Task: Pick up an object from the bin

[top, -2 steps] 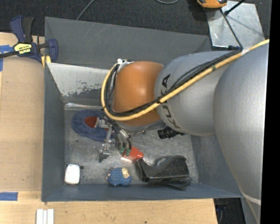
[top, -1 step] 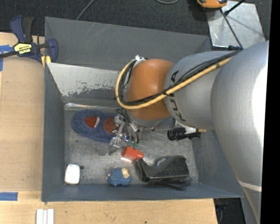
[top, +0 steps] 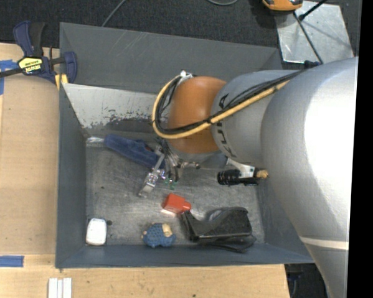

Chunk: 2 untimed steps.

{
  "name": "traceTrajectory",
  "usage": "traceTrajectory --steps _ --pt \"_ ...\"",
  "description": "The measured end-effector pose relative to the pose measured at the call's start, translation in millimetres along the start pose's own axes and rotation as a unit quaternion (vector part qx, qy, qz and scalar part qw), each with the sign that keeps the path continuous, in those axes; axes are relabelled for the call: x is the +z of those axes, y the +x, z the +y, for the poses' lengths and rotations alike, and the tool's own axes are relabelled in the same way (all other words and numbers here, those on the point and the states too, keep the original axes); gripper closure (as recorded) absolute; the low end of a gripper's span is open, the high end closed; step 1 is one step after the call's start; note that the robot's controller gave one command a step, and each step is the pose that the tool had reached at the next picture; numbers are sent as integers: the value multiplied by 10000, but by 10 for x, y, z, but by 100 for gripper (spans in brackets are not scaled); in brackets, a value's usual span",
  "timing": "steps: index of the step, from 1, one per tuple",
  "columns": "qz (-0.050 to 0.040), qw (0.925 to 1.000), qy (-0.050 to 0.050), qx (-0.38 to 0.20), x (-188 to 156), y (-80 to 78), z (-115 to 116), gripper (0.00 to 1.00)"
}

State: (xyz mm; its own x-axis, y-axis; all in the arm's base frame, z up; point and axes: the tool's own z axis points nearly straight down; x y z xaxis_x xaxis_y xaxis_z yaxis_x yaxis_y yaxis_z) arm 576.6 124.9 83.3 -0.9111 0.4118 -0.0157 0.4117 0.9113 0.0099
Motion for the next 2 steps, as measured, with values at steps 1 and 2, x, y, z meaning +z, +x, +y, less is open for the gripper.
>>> traceTrajectory --steps 1,2 --pt "70 9965 37 827 84 -182 138 0" --pt "-26 9965 -16 838 45 -234 148 100"
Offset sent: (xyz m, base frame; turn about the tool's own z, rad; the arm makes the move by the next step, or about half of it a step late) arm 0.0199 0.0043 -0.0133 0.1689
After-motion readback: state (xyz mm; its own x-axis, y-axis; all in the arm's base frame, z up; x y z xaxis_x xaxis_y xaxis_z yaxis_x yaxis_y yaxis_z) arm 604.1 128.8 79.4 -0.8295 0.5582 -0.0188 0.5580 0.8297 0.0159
